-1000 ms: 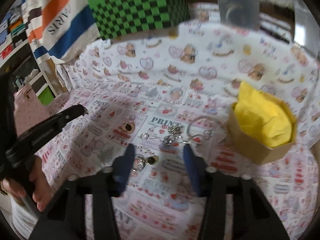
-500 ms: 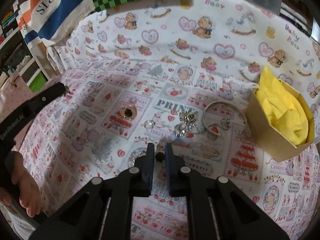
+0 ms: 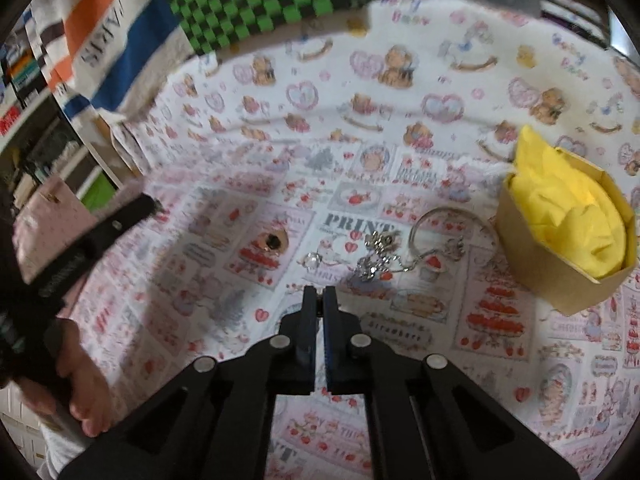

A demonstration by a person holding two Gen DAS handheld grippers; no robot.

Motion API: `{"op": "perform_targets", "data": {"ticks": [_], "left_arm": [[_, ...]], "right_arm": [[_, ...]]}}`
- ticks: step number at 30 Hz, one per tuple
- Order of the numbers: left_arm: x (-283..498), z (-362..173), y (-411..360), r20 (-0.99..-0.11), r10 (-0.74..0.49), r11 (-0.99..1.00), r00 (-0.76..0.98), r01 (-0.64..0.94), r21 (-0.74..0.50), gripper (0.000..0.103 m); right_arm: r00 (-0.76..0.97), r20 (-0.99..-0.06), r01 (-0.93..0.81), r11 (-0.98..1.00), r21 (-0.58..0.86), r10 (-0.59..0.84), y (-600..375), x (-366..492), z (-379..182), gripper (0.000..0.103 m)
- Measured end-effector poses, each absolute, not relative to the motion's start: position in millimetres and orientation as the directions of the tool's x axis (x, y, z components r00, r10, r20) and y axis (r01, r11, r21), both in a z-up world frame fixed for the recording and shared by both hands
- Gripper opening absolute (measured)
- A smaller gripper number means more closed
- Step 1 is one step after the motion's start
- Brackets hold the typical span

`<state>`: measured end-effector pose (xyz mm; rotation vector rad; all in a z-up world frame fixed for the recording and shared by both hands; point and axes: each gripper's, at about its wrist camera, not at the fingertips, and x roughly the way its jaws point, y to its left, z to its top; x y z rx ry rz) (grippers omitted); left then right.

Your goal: Organize jewelry

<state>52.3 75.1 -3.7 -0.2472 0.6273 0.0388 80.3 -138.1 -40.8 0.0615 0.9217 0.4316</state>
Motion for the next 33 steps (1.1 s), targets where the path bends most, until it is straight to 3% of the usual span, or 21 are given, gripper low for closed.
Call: {"op": "perform_targets", "data": {"ticks": [8,11,20,24,26,28,30,33], "left_arm": [[45.6,1.6,63.5,-0.545,-0.006,0.983,0.839,-0.095,-0.157,0.011],[42.1,3.3,56.4,-0.517,0.031,0.99,0.855,-0.098,-0.104,0.011],[29.4,10.5,44.6,-0.456,0.003,0.996,0.89,-0.044,-0.078,0.011],[35.9,5.8,36.8,-0.502,-0.126,0.989,0.856,0.068,-0.132,0.011],[36.5,4.7,29.4,-0.512,-0.119,0.991,0.851,0.07,-0.113,0.011],[36.4,9.7,23.4,-0.509,-0.165,0.984,0.845,0.106,-0.144,0.011],[38.8,17.1,15.9,-0.507,-0.192,0.978,0.84,0.123,-0.166,0.011],[49.4,27.3,0.1,-0.519,-0.24,0.967,0.82,0.156,-0.2,0.011]], "right_arm": [[0.715,-0.573,-0.322,0.916,0.239,0.401,-186.8,57.0,10.3,0.002],[0.76,-0.567,-0.221,0.947,0.233,0.317,-214.6,60.1,20.8,0.002],[0.818,-0.498,-0.08,0.915,0.395,0.287,-299.4,79.9,10.7,0.003],[0.817,-0.496,-0.078,0.909,0.41,0.293,-311.4,84.8,3.6,0.004],[0.823,-0.482,-0.107,0.915,0.388,0.301,-305.7,84.3,4.4,0.004],[0.815,-0.509,-0.105,0.934,0.341,0.277,-298.9,88.4,3.2,0.013],[0.814,-0.521,-0.079,0.937,0.339,0.257,-300.6,89.2,0.8,0.03],[0.805,-0.525,-0.059,0.919,0.391,0.275,-312.2,90.1,-3.9,0.034]]}}
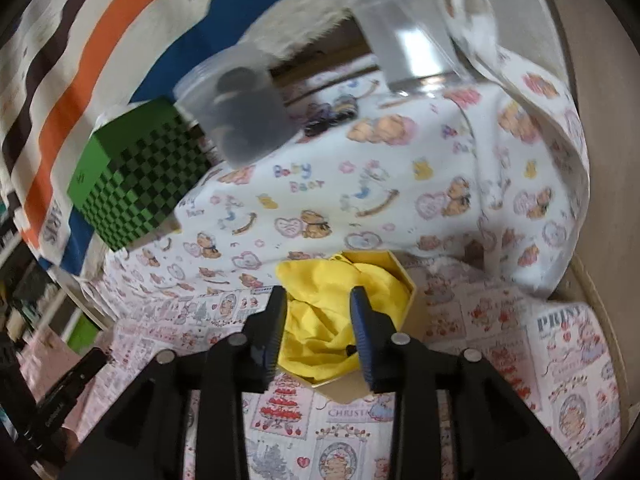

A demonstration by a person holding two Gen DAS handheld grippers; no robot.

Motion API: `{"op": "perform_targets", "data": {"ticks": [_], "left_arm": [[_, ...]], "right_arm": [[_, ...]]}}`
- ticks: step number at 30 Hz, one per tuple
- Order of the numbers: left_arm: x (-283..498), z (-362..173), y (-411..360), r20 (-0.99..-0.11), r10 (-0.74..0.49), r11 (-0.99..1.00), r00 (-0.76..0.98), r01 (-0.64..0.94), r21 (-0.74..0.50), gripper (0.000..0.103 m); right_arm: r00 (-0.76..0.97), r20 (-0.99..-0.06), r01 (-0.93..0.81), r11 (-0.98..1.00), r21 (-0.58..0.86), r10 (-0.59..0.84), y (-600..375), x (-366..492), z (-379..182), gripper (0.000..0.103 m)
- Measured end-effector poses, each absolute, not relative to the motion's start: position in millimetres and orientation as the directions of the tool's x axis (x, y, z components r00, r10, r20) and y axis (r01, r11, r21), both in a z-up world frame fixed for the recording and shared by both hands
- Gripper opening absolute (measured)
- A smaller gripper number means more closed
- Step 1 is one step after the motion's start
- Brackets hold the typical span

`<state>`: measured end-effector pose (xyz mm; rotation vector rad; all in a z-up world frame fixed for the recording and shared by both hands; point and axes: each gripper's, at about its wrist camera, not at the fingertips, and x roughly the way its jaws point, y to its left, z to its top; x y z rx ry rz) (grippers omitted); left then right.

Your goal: Organize jewelry

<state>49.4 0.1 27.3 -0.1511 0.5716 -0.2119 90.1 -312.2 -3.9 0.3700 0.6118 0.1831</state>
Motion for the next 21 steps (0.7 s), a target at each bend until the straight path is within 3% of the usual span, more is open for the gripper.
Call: {"op": "perform_targets", "data": {"ticks": [1,3,5,9,11,17,21], "left_arm": [[54.6,31.5,-7.3,-0.525,-0.266,0.96,0.809,0.176,-0.215,0.011],[64.7,39.0,-23.2,-0.53,-0.308,0.948,0.79,0.212,-0.235,0.011],[75.1,45.0,-41.7,-0.54,-0.344,0.937,0.768,0.243,-0.251,0.011],[104.3,46.0,-77.9,-0.576,-0.441,0.895,0.688,0.288,-0.341,0.011],[116.3,40.2,-95.0,-0.593,-0.466,0.883,0.656,0.301,-0.36,0.011],[135.5,15.1,-141.0,-0.642,-0.49,0.871,0.59,0.344,-0.35,0.011],[139.0,12.1,-157.1,-0.644,-0.443,0.896,0.624,0.322,-0.305,0.014]], "right_arm": [[0.805,-0.537,-0.033,0.923,0.385,0.253,-316.0,90.4,-5.0,0.037],[0.808,-0.56,0.028,0.938,0.346,0.183,-322.7,89.7,-6.4,0.057],[0.818,-0.556,0.061,0.938,0.341,0.149,-331.8,87.4,-8.3,0.069],[0.829,-0.545,0.1,0.925,0.366,0.126,-346.7,84.2,-6.2,0.086],[0.836,-0.532,0.108,0.911,0.398,0.133,-355.2,81.9,-4.7,0.091],[0.831,-0.547,0.188,0.875,0.446,0.1,-374.4,83.0,-7.3,0.092],[0.795,-0.605,0.335,0.867,0.37,-0.049,-383.8,83.3,-11.3,0.092]]}}
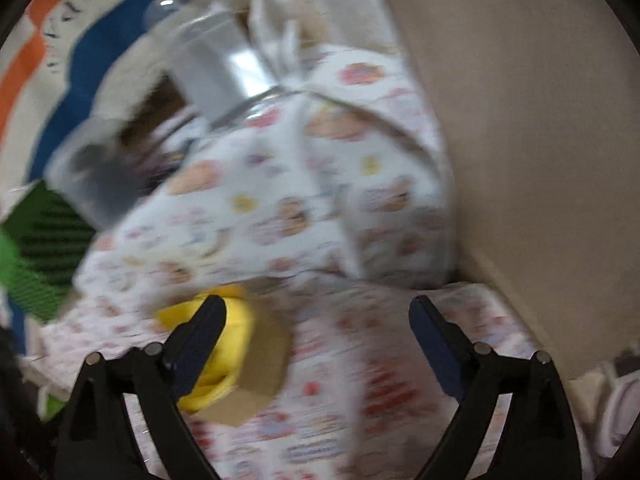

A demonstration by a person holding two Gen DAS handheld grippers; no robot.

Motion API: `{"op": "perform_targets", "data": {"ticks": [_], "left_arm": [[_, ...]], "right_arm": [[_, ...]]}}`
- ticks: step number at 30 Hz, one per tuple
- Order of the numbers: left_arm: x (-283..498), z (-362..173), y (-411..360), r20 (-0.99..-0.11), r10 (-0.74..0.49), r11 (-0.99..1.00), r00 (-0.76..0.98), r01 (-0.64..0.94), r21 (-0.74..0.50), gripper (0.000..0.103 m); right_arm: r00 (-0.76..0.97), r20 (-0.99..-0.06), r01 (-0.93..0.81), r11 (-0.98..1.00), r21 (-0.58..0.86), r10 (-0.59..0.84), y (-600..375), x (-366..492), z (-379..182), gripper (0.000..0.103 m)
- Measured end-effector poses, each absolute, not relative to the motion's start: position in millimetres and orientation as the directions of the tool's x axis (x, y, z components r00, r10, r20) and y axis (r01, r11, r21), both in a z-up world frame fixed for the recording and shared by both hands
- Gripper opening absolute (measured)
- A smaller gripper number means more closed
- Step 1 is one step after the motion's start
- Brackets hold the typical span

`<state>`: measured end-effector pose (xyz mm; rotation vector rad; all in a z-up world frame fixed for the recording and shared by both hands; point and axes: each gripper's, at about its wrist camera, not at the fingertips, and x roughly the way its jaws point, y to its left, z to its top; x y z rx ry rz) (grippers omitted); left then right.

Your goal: Organize jewelry

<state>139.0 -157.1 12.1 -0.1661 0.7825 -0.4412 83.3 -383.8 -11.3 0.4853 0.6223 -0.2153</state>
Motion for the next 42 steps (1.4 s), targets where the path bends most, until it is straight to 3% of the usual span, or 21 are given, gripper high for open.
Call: {"op": "perform_targets", "data": {"ticks": [4,8,10,12,22,29,33,42], "left_arm": [[138.9,18.1,-157.3,-0.638,-0.423,0.906,0.643,0.322,-0.276,0.033],[125.2,34.7,-140.4,-0.595,-0.398,0.917,0.698,0.316,-0.243,0.046],[114.0,44.4,-128.8,-0.562,-0.371,0.929,0.74,0.307,-0.209,0.062],[102.6,52.9,-117.7,-0.54,-0.339,0.94,0.77,0.296,-0.168,0.072],[57.6,65.4,-40.2,-0.456,-0.234,0.972,0.859,0.194,-0.134,0.096],[46.1,34.8,-7.6,-0.423,-0.127,0.991,0.897,0.096,-0.094,0.099],[64.6,15.3,-2.0,-0.54,-0.1,0.994,0.836,0.066,-0.082,0.099],[86.1,-12.4,9.2,-0.643,-0.121,0.991,0.757,0.056,-0.121,0.099]], "right_arm": [[0.787,-0.616,0.337,0.86,0.382,-0.035,-390.1,85.3,-15.9,0.092],[0.793,-0.609,0.316,0.866,0.388,-0.016,-388.5,85.0,-15.0,0.092],[0.798,-0.603,0.311,0.871,0.381,-0.021,-385.8,84.2,-12.5,0.093],[0.804,-0.594,0.309,0.872,0.38,-0.026,-382.5,82.1,-8.8,0.098],[0.853,-0.521,0.22,0.905,0.364,0.002,-354.6,65.5,11.9,0.102],[0.889,-0.457,0.138,0.937,0.322,0.027,-324.3,54.2,20.8,0.103],[0.904,-0.424,0.094,0.947,0.308,0.048,-313.8,48.9,22.5,0.103],[0.887,-0.46,0.091,0.959,0.267,0.044,-303.5,55.3,13.0,0.103]]}}
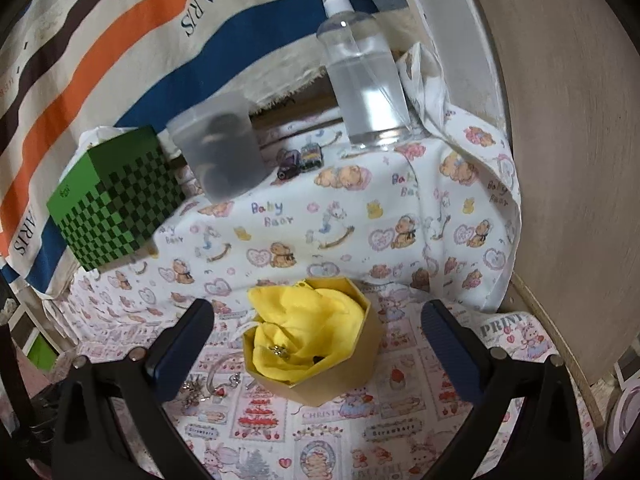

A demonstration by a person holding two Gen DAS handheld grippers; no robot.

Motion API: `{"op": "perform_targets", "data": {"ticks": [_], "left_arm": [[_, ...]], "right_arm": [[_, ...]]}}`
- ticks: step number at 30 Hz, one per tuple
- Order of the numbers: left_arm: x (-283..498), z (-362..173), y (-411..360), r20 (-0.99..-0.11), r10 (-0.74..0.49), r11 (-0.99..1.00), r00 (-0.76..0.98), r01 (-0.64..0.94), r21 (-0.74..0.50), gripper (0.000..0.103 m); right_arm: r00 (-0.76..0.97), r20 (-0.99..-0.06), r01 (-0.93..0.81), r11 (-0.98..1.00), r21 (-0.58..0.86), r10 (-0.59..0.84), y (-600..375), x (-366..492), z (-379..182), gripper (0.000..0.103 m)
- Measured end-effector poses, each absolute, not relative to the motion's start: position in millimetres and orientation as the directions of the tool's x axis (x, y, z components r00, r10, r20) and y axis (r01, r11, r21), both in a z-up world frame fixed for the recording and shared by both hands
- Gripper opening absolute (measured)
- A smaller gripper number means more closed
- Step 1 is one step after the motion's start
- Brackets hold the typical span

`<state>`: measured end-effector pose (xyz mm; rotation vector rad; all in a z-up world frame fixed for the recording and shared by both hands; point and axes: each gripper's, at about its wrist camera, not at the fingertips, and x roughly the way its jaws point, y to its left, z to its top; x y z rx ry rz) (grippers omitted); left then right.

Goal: Organize jewelry
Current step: 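Lower the left tool onto the brown round ring and close it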

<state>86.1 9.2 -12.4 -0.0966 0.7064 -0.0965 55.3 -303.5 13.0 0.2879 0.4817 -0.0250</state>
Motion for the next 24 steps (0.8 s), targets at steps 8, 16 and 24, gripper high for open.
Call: {"op": "perform_targets", "data": {"ticks": [8,16,24], "left_arm": [[105.2,-34.5,16.1,-0.713,-0.166,0.982,0.681,0.044,-0.186,0.062],[111.0,-42.9,-4.2,-0.759,-0.106,0.994,0.642,0.075,-0.075,0.047],[120.5,-51.1,-5.5,-0.792,-0.118,0.993,0.599,0.076,-0.09,0.037]], "right_arm": [[0.871,-0.491,0.115,0.966,0.231,0.013,-305.1,61.0,8.2,0.103],[0.86,-0.511,0.124,0.965,0.232,0.012,-306.1,63.5,5.9,0.103],[0.852,-0.524,0.133,0.966,0.22,0.002,-304.7,65.1,4.1,0.103]]}}
